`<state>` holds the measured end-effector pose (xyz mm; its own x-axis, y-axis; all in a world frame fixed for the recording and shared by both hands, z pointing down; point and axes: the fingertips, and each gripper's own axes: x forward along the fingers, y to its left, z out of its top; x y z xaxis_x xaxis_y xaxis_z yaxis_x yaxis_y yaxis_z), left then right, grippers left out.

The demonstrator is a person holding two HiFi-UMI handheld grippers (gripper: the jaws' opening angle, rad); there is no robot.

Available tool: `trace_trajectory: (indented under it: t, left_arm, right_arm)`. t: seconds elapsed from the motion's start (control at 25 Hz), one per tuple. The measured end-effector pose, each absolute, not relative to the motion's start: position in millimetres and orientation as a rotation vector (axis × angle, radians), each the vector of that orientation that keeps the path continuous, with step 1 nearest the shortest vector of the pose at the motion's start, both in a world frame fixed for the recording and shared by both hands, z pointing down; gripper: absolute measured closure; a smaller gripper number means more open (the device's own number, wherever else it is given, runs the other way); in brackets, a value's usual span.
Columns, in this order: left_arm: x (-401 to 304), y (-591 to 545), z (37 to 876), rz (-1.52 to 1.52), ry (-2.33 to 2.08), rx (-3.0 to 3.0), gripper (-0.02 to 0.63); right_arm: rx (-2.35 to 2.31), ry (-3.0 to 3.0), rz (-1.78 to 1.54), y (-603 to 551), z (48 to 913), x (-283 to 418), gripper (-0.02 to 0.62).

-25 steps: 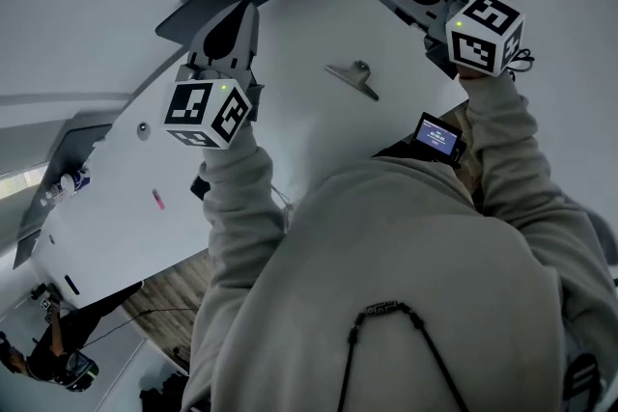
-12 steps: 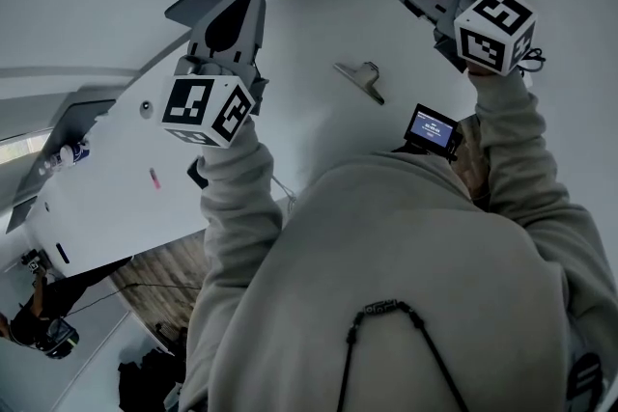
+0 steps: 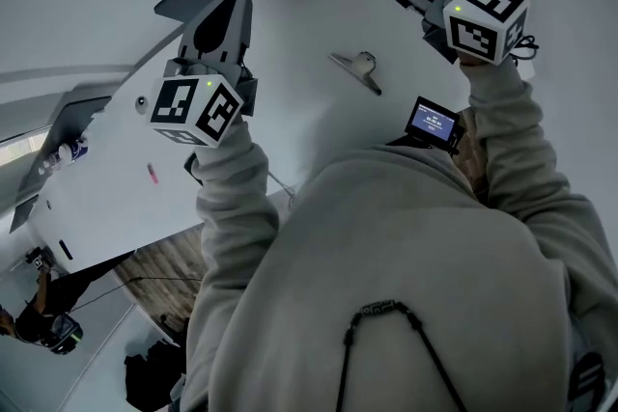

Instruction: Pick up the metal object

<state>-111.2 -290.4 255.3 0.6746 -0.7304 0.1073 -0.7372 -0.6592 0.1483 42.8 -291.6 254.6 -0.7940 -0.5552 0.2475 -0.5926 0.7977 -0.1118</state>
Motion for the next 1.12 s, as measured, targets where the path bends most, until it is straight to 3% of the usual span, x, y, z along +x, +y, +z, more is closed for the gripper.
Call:
trace_trajectory:
  t: [1.12]
  left_arm:
    - [-74,-281,385,0.258,-1.063,2.631,0.601]
  right_arm:
    - [0.911,-2.676,0.529,-282,374,63,0.575]
